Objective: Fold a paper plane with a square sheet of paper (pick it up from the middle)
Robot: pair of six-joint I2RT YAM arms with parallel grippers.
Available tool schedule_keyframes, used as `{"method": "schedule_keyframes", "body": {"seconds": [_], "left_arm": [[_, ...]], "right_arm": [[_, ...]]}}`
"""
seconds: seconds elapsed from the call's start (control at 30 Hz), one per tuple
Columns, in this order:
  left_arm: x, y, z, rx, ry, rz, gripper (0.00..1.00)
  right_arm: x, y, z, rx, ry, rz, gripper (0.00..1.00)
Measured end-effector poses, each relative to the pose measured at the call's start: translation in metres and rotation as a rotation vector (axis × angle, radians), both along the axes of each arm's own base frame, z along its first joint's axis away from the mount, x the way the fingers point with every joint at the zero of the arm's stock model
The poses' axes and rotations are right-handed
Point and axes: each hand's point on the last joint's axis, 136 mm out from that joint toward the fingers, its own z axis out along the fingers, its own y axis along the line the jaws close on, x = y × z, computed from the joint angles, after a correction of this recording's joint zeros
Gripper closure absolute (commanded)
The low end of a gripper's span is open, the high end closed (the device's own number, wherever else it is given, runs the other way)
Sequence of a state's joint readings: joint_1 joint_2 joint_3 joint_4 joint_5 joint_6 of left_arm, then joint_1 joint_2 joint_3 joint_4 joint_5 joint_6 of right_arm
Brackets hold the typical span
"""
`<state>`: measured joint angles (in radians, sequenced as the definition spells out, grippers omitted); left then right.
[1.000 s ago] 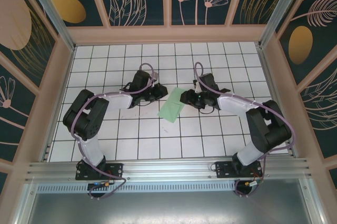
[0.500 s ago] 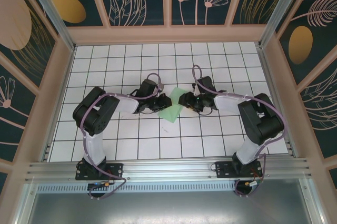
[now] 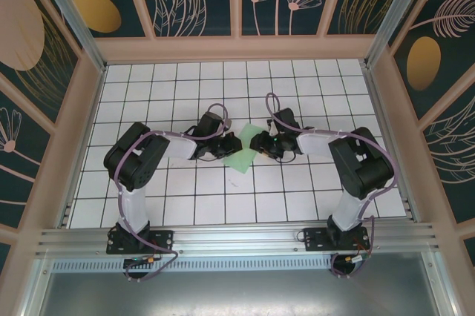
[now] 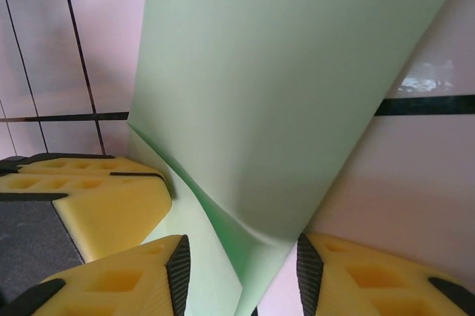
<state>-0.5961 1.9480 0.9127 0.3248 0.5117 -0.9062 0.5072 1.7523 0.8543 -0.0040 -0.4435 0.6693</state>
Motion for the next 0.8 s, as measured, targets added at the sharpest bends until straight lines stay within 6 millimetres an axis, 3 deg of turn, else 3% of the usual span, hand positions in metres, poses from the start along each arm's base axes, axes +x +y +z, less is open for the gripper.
{"method": "schedule_keyframes", "body": {"seconds": [0.27, 0.4, 0.73, 0.8], "left_arm": [[0.000, 0.000, 0.000, 0.000, 0.000, -0.001, 0.89], [0.000, 0.000, 0.000, 0.000, 0.000, -0.001, 0.89], [0.000, 0.000, 0.000, -0.004, -0.005, 0.005, 0.89], [0.000, 0.000, 0.000, -0.005, -0.006, 0.005, 0.89]], "right_arm": [[0.001, 0.001, -0.001, 0.005, 0.015, -0.018, 0.60], [0.003, 0.011, 0.005, 0.032, -0.005, -0.018, 0.59], [0.007, 0.018, 0.009, 0.070, -0.016, -0.043, 0.69], [0.005, 0.018, 0.007, 0.068, -0.014, -0.042, 0.75]]}}
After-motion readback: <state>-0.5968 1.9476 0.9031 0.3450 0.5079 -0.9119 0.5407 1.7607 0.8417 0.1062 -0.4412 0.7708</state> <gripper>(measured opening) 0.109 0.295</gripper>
